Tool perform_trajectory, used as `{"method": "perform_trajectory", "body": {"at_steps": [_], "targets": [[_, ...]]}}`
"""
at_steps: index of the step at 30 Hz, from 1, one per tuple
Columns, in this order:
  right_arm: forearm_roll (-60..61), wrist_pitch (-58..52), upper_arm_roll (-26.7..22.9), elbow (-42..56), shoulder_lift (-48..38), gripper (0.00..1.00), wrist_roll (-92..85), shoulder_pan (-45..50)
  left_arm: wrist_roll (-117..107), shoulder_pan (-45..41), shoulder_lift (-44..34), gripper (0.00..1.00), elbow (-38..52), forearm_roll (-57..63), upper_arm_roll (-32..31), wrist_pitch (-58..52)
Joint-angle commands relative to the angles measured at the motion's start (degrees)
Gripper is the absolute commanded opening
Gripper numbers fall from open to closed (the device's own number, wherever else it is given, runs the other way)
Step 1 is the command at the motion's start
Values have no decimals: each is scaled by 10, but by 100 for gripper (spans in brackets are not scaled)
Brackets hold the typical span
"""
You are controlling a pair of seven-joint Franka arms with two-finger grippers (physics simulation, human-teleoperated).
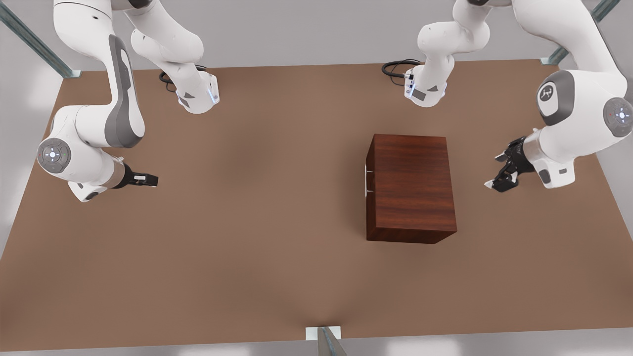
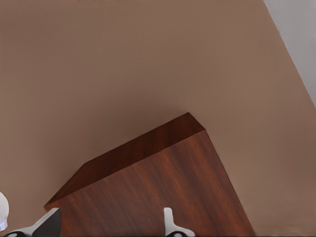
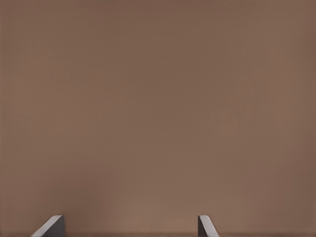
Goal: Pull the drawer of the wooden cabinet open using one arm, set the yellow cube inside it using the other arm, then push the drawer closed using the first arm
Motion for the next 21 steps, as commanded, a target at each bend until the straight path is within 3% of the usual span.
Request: {"method": "perform_trajectory", "body": {"at_steps": [1,8,21], "targets": [[0,0,0,0,1,100,-3,0,689,-3,-2,100,1,-7,-2,78],[1,0,1,0,1,100,-3,0,569,-35,1,100,15,15,-1,55],[0,-6,0,1,4,100,-3,0,568,-36,3,100,15,22,-1,38]]}}
